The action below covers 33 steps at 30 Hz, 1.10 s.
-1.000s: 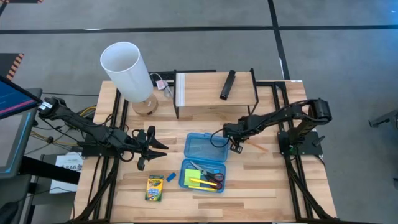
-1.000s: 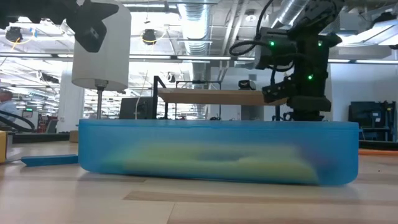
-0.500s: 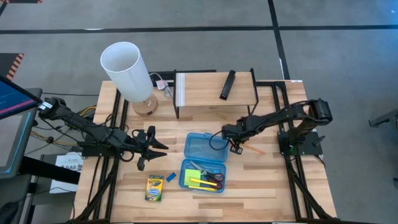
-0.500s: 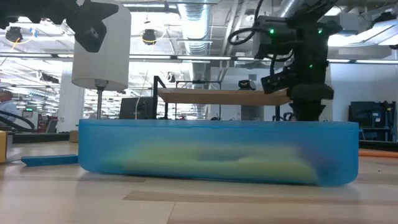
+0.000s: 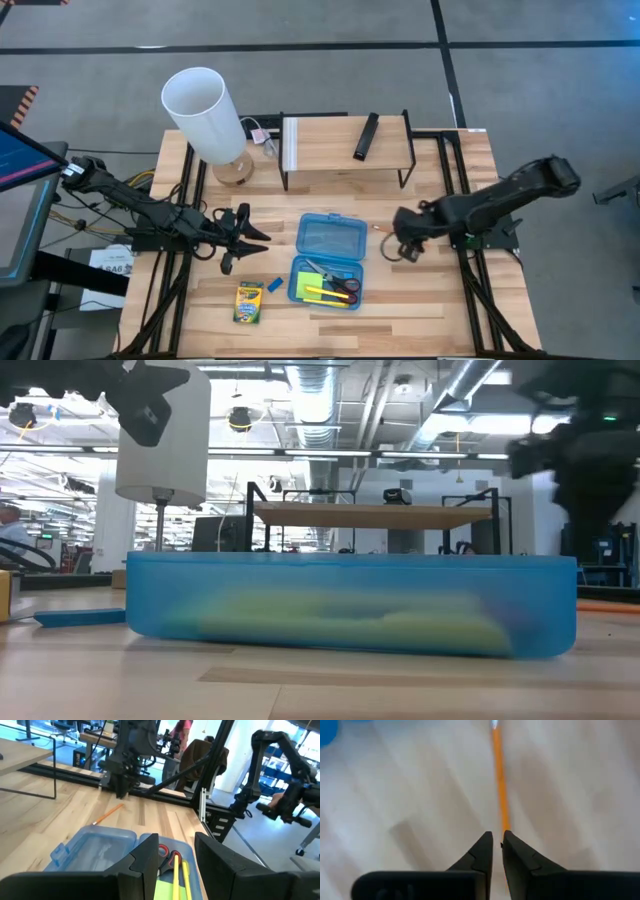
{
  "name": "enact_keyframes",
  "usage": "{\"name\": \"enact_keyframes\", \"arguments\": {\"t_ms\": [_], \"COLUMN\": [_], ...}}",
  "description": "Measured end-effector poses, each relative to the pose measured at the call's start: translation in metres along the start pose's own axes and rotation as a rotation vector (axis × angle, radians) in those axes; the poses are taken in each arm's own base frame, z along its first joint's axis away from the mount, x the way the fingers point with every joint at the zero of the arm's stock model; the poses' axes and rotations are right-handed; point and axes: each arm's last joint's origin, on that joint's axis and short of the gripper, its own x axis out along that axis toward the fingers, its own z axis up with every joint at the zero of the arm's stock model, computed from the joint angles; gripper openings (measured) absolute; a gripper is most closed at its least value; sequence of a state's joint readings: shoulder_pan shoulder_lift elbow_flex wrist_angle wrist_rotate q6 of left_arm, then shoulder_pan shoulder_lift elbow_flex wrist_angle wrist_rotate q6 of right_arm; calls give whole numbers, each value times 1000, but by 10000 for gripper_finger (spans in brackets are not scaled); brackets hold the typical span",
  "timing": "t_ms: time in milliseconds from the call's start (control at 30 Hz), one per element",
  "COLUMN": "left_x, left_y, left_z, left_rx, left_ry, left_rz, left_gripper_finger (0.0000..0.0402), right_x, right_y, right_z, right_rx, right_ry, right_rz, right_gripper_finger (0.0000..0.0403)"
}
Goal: Pack school essentials
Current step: Put the brown pencil into the blue supply box
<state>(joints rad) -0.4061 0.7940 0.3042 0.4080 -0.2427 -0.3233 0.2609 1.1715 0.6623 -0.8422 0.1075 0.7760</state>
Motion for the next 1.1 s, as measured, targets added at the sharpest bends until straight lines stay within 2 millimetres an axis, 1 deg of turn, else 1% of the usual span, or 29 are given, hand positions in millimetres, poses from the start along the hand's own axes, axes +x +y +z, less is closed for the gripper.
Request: {"name": "enact_keyframes", "arguments": {"t_ms": [100, 233, 367, 467, 600, 800, 933, 1100], "left_x": [0, 0, 0, 0, 0, 0, 0, 0], "left_y": [0, 0, 0, 0, 0, 0, 0, 0], "left_z": [1, 1, 1, 1, 1, 1, 1, 1], "left_rx": [-7, -7, -6, -6, -6, -6, -5, -5], "left_ry": [-10, -10, -10, -10, -10, -10, -7, -8], "left_rz": [2, 3, 3, 3, 3, 3, 3, 3], "left_gripper_finger": [114, 114, 114, 114, 114, 114, 114, 114], "right_x": [5, 12, 17, 20, 25, 37, 45, 47], "right_y": [-1, 1, 0, 0, -1, -3, -7, -12], "right_z": [-21, -40, -49, -52, -53, -56, -60, -57], "right_rx": [8, -13, -31, -49, -66, -89, -73, -65], "right_ry": [44, 84, 107, 132, 167, 196, 185, 183], "right_rz": [24, 0, -79, -126, -178, -210, -172, -145], "right_gripper_finger": [94, 154, 211, 235, 236, 214, 205, 193]}}
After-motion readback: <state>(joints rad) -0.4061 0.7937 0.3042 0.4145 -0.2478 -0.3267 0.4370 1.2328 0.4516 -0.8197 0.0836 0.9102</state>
